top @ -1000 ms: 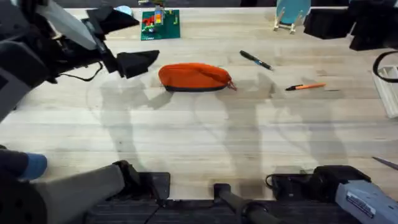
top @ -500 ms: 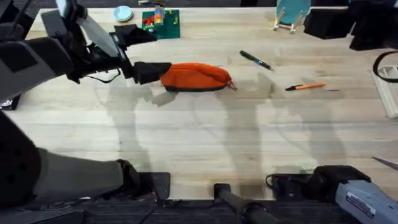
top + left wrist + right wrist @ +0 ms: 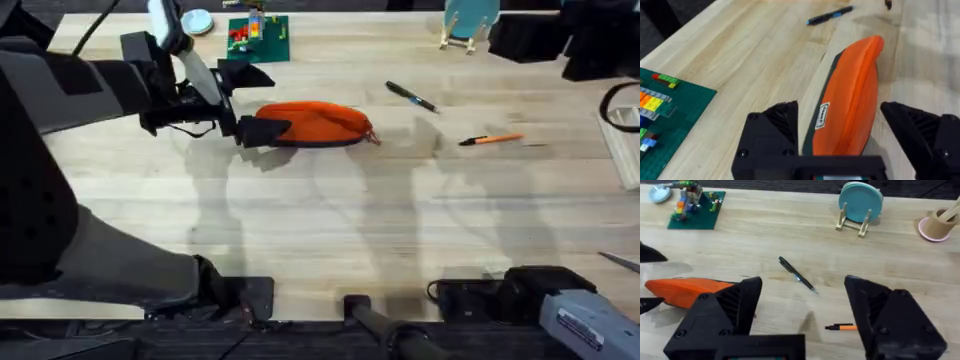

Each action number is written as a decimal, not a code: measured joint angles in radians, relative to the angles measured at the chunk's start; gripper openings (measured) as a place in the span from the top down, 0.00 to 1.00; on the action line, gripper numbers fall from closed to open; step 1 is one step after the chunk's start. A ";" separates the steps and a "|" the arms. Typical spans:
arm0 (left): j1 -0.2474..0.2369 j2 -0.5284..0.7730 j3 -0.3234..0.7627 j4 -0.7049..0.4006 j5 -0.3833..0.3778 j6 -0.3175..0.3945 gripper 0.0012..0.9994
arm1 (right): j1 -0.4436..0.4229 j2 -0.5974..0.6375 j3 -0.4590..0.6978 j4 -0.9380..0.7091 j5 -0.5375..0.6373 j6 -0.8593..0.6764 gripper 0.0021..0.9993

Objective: Unzip the bag, pick up the pens from the table one at a time and place them inside, then zip the bag closed.

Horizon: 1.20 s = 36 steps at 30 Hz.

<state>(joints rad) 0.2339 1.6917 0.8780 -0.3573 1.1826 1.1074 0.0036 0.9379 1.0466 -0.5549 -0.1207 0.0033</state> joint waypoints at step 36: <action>-0.017 0.001 0.000 -0.036 -0.166 0.019 0.86 | 0.000 0.000 0.000 0.000 0.000 0.000 0.00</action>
<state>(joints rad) 0.2165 1.6924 0.8783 -0.3935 1.0168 1.1263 0.0036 0.9379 1.0466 -0.5545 -0.1207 0.0032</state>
